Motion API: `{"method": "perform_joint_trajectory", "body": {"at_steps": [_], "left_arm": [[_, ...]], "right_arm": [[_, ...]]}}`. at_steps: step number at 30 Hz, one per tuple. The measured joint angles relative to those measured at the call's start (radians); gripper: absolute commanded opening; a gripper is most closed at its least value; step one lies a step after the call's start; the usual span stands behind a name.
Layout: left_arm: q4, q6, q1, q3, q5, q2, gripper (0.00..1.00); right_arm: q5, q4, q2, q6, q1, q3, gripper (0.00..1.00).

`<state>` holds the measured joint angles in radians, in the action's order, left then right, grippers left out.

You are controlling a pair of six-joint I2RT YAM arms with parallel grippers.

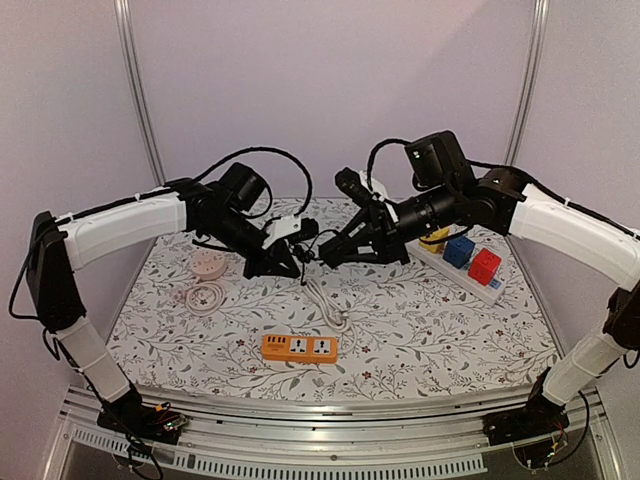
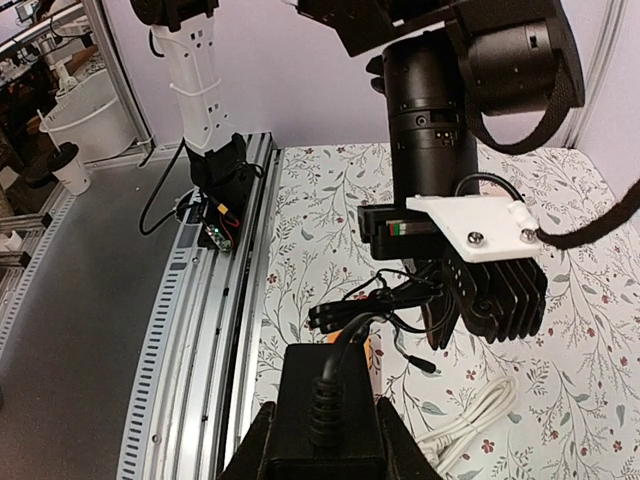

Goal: Insert the plug

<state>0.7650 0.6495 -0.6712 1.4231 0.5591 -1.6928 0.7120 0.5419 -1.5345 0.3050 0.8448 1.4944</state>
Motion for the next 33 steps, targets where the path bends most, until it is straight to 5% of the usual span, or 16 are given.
{"method": "perform_joint_trajectory", "body": {"at_steps": [6,11,16,22,30,33], "left_arm": [[-0.016,-0.026,0.024,-0.024,-0.073,0.066,0.00],[-0.009,0.020,0.043,-0.070,-0.047,0.079,0.42],[0.016,0.090,0.055,-0.130,0.049,0.079,0.62],[0.132,0.164,0.170,-0.026,0.186,0.099,0.69],[0.399,0.258,0.208,0.114,0.039,0.400,0.99],[0.436,0.286,0.203,0.091,0.025,0.518,1.00]], "right_arm": [[-0.076,0.049,-0.052,0.048,0.016,0.019,0.00],[-0.100,0.079,-0.124,0.072,0.019,0.025,0.00],[-0.064,0.078,-0.128,0.081,0.019,0.042,0.00],[-0.038,0.040,-0.061,0.061,0.019,0.068,0.00],[-0.021,-0.011,0.002,-0.013,0.047,0.114,0.00],[-0.019,-0.019,0.002,-0.017,0.073,0.133,0.00]]}}
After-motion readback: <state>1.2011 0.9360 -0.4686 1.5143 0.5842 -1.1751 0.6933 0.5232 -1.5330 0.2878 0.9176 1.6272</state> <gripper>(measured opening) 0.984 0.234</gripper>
